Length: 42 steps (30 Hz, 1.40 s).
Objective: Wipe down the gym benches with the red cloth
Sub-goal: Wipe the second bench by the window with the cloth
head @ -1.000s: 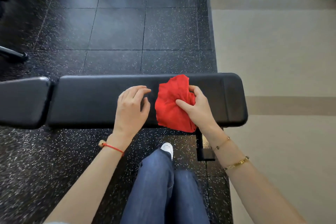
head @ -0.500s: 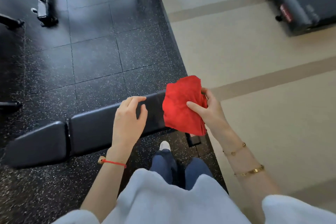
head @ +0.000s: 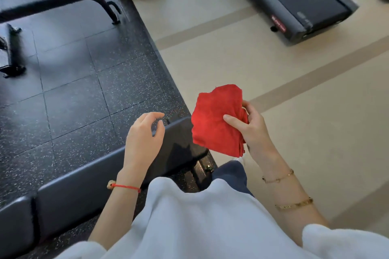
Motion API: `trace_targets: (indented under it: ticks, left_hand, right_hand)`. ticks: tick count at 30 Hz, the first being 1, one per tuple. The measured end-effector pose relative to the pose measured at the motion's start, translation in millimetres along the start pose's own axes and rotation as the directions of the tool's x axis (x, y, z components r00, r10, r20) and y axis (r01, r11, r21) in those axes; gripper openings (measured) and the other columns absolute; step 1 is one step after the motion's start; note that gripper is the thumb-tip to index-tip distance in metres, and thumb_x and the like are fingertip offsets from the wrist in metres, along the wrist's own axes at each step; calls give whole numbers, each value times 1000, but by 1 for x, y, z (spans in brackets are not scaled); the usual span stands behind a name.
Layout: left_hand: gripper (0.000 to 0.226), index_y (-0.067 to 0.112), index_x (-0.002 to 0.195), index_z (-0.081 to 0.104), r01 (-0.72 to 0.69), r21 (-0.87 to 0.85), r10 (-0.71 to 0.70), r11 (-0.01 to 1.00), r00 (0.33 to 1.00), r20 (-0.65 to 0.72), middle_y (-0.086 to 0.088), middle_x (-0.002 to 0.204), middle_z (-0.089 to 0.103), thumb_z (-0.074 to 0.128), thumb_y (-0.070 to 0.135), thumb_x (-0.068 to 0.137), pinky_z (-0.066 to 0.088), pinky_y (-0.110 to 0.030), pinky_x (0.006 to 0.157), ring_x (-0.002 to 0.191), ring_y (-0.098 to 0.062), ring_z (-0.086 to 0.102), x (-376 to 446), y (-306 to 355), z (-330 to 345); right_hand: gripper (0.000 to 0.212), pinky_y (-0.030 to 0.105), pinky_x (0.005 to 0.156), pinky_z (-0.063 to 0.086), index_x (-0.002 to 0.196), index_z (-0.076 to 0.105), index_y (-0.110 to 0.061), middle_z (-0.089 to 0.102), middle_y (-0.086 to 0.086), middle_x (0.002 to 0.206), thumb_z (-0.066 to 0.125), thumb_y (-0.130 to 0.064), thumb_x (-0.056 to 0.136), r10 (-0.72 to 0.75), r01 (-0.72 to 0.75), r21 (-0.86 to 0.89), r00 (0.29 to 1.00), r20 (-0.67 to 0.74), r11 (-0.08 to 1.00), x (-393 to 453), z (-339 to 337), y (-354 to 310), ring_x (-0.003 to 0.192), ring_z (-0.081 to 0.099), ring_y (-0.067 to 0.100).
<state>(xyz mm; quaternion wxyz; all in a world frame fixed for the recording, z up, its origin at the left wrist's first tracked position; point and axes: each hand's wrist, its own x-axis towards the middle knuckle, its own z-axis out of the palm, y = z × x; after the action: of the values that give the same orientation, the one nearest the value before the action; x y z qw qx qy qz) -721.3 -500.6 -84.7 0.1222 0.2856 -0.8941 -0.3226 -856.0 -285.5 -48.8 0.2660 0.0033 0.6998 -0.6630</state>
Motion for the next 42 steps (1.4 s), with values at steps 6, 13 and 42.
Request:
trace_targets:
  ticks: [6, 13, 42]
  left_hand:
    - [23, 17, 115, 67, 33, -18, -34, 999, 998, -57, 4, 115, 67, 55, 14, 96, 47, -30, 88, 105, -17, 61, 41, 88, 74]
    - [22, 20, 114, 67, 84, -63, -89, 994, 993, -76, 6, 114, 67, 54, 15, 96, 51, -37, 92, 105, -15, 61, 91, 159, 131]
    - [22, 18, 114, 67, 317, -17, -303, 948, 888, -346, 4, 115, 68, 56, 14, 95, 50, -36, 94, 106, -18, 62, 492, 71, 65]
  right_hand:
    - [44, 41, 90, 56, 121, 56, -15, 69, 11, 111, 74, -5, 82, 15, -10, -43, 995, 102, 999, 81, -105, -39, 103, 67, 26]
    - [49, 36, 85, 57, 125, 53, -12, 68, 13, 113, 75, -8, 82, 10, -1, -78, 993, 120, 997, 164, -171, -75, 102, 67, 24]
    - [46, 42, 90, 55, 125, 54, -9, 69, 8, 104, 72, -2, 83, 39, 27, -134, 881, 471, 991, 572, 99, -234, 97, 67, 23]
